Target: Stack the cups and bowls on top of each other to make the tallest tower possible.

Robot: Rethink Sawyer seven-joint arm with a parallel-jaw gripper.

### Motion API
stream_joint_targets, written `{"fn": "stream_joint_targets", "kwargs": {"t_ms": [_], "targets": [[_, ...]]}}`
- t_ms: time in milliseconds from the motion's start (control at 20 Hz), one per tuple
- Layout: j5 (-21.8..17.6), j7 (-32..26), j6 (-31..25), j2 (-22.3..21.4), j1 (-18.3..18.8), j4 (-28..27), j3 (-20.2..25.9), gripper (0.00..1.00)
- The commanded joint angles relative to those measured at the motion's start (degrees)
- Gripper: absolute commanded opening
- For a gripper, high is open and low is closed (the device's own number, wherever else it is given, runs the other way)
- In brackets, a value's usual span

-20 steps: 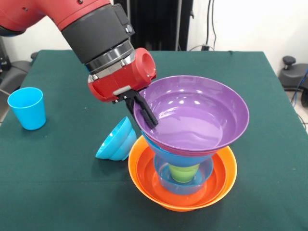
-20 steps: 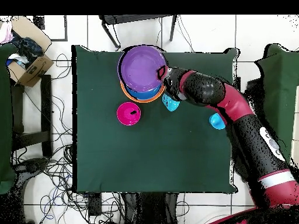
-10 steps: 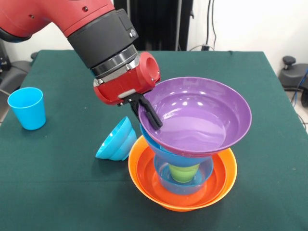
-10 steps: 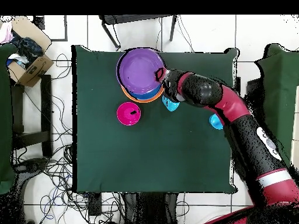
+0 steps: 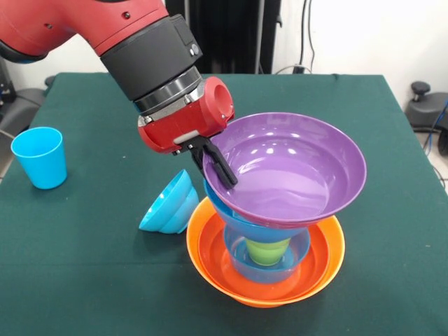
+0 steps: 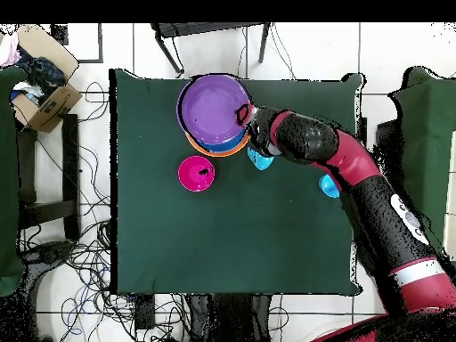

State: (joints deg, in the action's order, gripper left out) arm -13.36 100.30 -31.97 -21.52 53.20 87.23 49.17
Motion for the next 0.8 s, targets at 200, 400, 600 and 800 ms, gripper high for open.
{"fn": "stream_joint_targets", "kwargs": {"t_ms": [200,400,600,800], "targets": [[-2.16,-3.82,-2.03,-0.35,0.00,-1.09,-1.62,0.00],[-2.17,-3.99,-2.34,-1.01,0.83,-0.06,-1.28,0.00],[-2.31,-4.07,-2.19,-0.32,0.59,-0.44,-1.31,0.00],[-2.35,-3.64,-1.98,-0.44,0.60,-0.14,-1.31,0.00]]}}
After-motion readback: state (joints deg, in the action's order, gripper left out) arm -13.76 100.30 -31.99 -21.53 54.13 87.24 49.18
